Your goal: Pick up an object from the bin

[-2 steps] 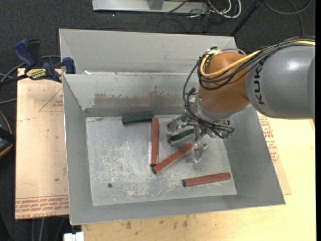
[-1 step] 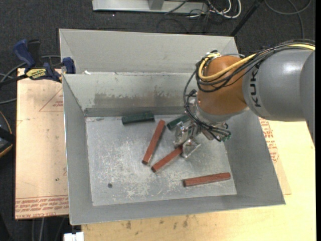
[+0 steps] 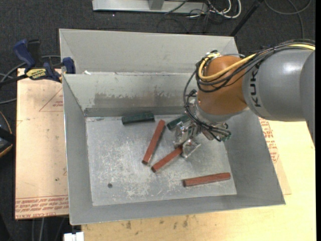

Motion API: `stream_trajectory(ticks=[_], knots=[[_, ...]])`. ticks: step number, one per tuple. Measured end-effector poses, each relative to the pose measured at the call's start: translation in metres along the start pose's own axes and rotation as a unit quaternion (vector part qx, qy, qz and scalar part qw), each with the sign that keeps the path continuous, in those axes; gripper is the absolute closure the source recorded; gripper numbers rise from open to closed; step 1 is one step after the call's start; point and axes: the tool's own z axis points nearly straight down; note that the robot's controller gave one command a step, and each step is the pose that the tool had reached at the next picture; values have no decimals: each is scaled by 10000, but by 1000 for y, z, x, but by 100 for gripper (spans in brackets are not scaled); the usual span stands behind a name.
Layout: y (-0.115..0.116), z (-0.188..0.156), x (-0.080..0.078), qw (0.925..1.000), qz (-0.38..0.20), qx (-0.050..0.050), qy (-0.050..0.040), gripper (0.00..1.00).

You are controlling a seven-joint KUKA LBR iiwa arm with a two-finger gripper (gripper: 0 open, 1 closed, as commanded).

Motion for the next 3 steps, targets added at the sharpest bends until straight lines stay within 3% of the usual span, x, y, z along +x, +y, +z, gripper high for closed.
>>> stream_trajectory(ticks=[3], knots=[[2, -20, 3, 10000, 0, -40, 85, 100]])
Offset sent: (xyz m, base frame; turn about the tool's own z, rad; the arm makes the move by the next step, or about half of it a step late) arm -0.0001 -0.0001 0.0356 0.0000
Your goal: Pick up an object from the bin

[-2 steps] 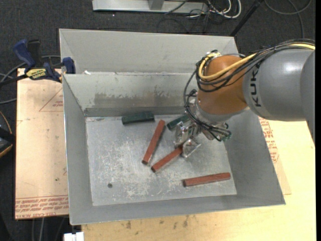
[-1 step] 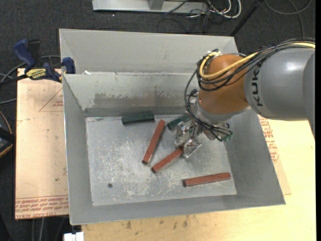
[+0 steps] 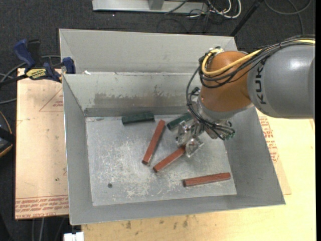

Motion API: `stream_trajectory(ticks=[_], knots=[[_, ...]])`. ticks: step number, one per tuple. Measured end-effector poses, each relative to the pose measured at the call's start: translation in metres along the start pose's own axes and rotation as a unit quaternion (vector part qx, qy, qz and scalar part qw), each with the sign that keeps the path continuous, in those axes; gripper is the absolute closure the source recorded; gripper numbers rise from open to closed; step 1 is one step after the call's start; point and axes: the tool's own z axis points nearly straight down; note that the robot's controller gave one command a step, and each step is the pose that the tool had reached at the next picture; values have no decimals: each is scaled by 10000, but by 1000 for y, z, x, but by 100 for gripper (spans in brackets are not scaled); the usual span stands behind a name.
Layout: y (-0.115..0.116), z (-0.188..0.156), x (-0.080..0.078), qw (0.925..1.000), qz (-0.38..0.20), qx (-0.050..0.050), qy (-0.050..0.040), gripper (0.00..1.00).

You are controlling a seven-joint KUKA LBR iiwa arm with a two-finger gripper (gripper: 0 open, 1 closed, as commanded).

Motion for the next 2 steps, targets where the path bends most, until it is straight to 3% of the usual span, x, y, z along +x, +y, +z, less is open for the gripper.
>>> stream_trajectory(ticks=[2], knots=[[0, -43, -1, 10000, 4, 5, -4, 100]])
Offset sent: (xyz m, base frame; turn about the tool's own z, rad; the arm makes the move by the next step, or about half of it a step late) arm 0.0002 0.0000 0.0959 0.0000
